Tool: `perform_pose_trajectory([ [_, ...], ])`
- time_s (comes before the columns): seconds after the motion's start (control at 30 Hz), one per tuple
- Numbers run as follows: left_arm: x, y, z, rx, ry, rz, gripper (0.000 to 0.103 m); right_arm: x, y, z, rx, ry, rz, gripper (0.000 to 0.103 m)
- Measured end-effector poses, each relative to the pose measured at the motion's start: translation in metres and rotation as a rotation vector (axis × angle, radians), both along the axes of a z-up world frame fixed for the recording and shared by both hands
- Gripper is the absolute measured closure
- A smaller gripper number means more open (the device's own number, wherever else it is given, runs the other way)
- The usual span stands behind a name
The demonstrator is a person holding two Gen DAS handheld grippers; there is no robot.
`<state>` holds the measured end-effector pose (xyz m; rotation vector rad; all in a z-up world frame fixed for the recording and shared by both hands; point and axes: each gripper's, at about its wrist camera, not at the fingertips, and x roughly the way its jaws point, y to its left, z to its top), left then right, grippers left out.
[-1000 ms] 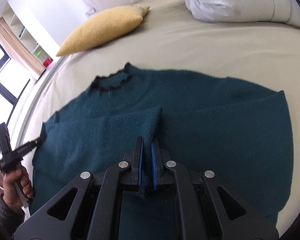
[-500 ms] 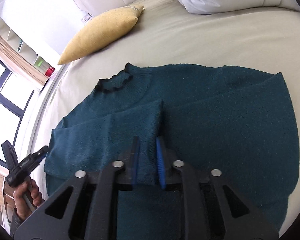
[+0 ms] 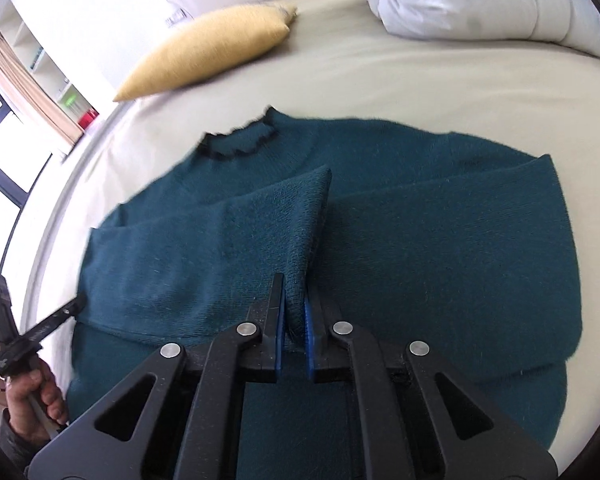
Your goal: Fold small clothes
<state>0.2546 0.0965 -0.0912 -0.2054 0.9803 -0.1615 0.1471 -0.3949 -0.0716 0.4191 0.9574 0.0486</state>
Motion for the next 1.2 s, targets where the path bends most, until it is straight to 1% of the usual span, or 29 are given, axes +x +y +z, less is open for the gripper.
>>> perform_pose_trajectory([
  [0.03, 0.0, 0.001, -0.001, -0.001, 0.0, 0.002, 0.092, 0.0, 0.0, -0.001, 0.003, 0.001, 0.0, 0.097],
  [0.1, -0.001, 0.002, -0.004, -0.009, 0.0, 0.009, 0.092, 0.006, -0.003, -0.019, 0.003, 0.053, -0.006, 0.097],
  [0.13, -0.001, 0.002, -0.005, -0.013, -0.003, 0.015, 0.092, 0.01, -0.006, -0.03, 0.022, 0.08, -0.007, 0.097],
  [0.17, -0.001, 0.002, -0.007, -0.013, -0.004, 0.018, 0.092, 0.011, -0.01, -0.037, 0.057, 0.072, -0.013, 0.097],
  [0.2, 0.0, 0.002, -0.009, -0.007, -0.005, 0.018, 0.09, 0.01, -0.017, -0.039, 0.108, 0.057, -0.024, 0.097],
  [0.23, 0.001, 0.004, -0.01, -0.015, -0.007, 0.02, 0.089, 0.011, -0.019, -0.039, 0.126, 0.058, -0.027, 0.097],
  [0.27, 0.002, 0.007, -0.011, -0.027, -0.004, 0.024, 0.088, 0.011, -0.019, -0.039, 0.127, 0.061, -0.021, 0.097],
  [0.33, 0.004, 0.01, -0.009, -0.062, -0.002, 0.027, 0.087, 0.008, -0.019, -0.034, 0.125, 0.074, -0.005, 0.094],
  [0.4, -0.001, 0.012, -0.003, -0.064, -0.008, 0.034, 0.078, 0.003, -0.023, -0.028, 0.139, 0.082, -0.035, 0.091],
  [0.43, -0.005, 0.013, 0.0, -0.057, -0.013, 0.045, 0.076, -0.004, -0.026, -0.02, 0.13, 0.065, -0.068, 0.09],
  [0.47, -0.01, 0.013, 0.005, -0.045, -0.024, 0.057, 0.07, -0.009, -0.028, -0.012, 0.117, 0.037, -0.087, 0.09],
  [0.53, -0.019, 0.011, 0.014, -0.024, -0.056, 0.06, 0.07, -0.016, -0.026, -0.001, 0.104, -0.019, -0.101, 0.09],
  [0.6, -0.03, 0.009, 0.022, -0.025, -0.075, 0.058, 0.069, -0.019, -0.022, 0.009, 0.094, -0.069, -0.091, 0.09],
  [0.63, -0.034, 0.009, 0.023, -0.025, -0.079, 0.055, 0.068, -0.019, -0.018, 0.01, 0.09, -0.083, -0.073, 0.09],
  [0.67, -0.038, 0.007, 0.024, -0.022, -0.08, 0.044, 0.064, -0.017, -0.013, 0.009, 0.088, -0.082, -0.053, 0.09],
  [0.7, -0.042, 0.006, 0.023, -0.014, -0.075, 0.034, 0.057, -0.013, -0.008, 0.003, 0.078, -0.064, -0.037, 0.09],
  [0.73, -0.045, 0.003, 0.018, -0.001, -0.057, 0.02, 0.055, -0.009, -0.004, -0.005, 0.057, -0.032, -0.02, 0.086],
  [0.77, -0.047, 0.002, 0.013, 0.003, -0.036, 0.012, 0.054, -0.003, 0.001, -0.018, 0.028, 0.027, 0.0, 0.084],
  [0.8, -0.051, 0.003, 0.009, -0.003, -0.019, 0.006, 0.054, -0.004, -0.001, -0.029, 0.04, 0.032, 0.008, 0.084],
  [0.83, -0.058, 0.006, 0.008, -0.013, -0.013, 0.001, 0.054, -0.01, -0.006, -0.025, 0.06, 0.002, -0.005, 0.084],
  [0.87, -0.067, 0.01, 0.009, -0.017, -0.017, -0.001, 0.054, -0.016, -0.01, -0.021, 0.075, 0.005, -0.024, 0.084],
  [0.9, -0.076, 0.013, 0.01, -0.022, -0.016, 0.0, 0.052, -0.026, -0.015, -0.013, 0.087, 0.017, -0.053, 0.083],
  [0.93, -0.085, 0.019, 0.011, -0.043, -0.011, 0.0, 0.05, -0.037, -0.02, -0.006, 0.093, 0.001, -0.057, 0.082],
  [0.97, -0.096, 0.025, 0.013, -0.08, -0.003, -0.001, 0.045, -0.048, -0.022, 0.0, 0.098, -0.025, -0.055, 0.082],
  [1.0, -0.106, 0.03, 0.015, -0.111, -0.004, -0.005, 0.04, -0.067, -0.027, 0.013, 0.105, -0.076, -0.051, 0.082],
  [1.03, -0.122, 0.036, 0.019, -0.147, -0.008, -0.009, 0.038, -0.083, -0.029, 0.021, 0.111, -0.103, -0.049, 0.081],
  [1.07, -0.133, 0.04, 0.021, -0.165, -0.008, -0.013, 0.035, -0.095, -0.031, 0.026, 0.118, -0.114, -0.048, 0.081],
  [1.17, -0.168, 0.046, 0.026, -0.21, 0.009, -0.049, 0.033, -0.147, -0.036, 0.039, 0.143, -0.141, -0.031, 0.076],
  [1.2, -0.179, 0.048, 0.026, -0.216, 0.016, -0.06, 0.032, -0.162, -0.034, 0.04, 0.145, -0.14, -0.023, 0.072],
])
